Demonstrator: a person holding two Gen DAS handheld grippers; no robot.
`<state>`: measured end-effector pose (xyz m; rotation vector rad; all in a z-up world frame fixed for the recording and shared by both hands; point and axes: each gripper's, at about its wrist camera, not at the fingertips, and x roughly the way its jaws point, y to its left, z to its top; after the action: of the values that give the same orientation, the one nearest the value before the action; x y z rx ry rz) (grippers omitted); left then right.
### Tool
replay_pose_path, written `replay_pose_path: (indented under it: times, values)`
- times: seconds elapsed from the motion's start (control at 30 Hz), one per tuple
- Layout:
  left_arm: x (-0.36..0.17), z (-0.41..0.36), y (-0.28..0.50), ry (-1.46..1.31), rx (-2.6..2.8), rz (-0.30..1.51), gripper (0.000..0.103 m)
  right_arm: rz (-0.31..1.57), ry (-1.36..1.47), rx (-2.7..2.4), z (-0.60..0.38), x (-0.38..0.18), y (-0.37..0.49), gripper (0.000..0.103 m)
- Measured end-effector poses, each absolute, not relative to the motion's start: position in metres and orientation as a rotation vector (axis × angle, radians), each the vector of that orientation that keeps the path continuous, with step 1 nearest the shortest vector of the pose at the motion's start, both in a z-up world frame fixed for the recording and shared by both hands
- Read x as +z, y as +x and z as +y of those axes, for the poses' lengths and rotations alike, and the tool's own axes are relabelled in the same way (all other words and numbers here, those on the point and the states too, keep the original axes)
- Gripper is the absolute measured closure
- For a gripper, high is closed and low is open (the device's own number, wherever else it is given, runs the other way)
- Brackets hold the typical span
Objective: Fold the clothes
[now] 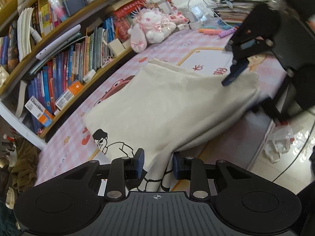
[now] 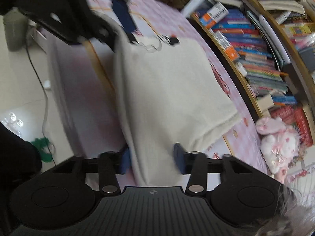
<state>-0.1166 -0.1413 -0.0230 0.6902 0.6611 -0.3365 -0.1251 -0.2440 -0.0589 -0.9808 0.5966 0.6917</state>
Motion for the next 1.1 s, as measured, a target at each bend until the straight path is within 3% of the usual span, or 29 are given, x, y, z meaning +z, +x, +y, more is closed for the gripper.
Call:
replay_pose_path:
  times: [0.03,0.13,0.27,0.33,0.43,0.7,0.77,0.87,1.1]
  values:
    - [-0.026,-0.141,-0.119,0.707,-0.340,0.663,0.074,0.599,-0.964,0.684,-0.248,-0.057,-0.121,0.082]
    - [-0.037,-0.142,-0.126,0.766,-0.354,0.676,0.074,0.590,-0.957,0.683,-0.256,-0.051,-0.119,0.090]
    - [-0.054,-0.143,-0.137,0.856,-0.371,0.684,0.074,0.548,-1.056,0.675,-0.250,-0.063,-0.126,0.088]
    - [-0.058,-0.141,-0.142,0.881,-0.371,0.673,0.074,0.519,-1.112,0.664,-0.251,-0.073,-0.134,0.083]
    - [-0.061,-0.137,-0.146,0.904,-0.365,0.661,0.081,0.486,-1.183,0.641,-0.257,-0.083,-0.140,0.079]
    - [-0.067,-0.133,-0.148,0.954,-0.387,0.635,0.085,0.389,-1.318,0.624,-0.266,-0.103,-0.150,0.076]
    - [-0.068,-0.132,-0.148,0.964,-0.394,0.633,0.090,0.373,-1.343,0.622,-0.267,-0.106,-0.152,0.077]
    - [-0.068,-0.134,-0.145,0.974,-0.417,0.656,0.097,0.402,-1.359,0.649,-0.266,-0.109,-0.153,0.089]
    - [-0.026,-0.126,-0.155,0.830,-0.466,0.725,0.099,0.601,-1.106,0.752,-0.275,-0.054,-0.139,0.094]
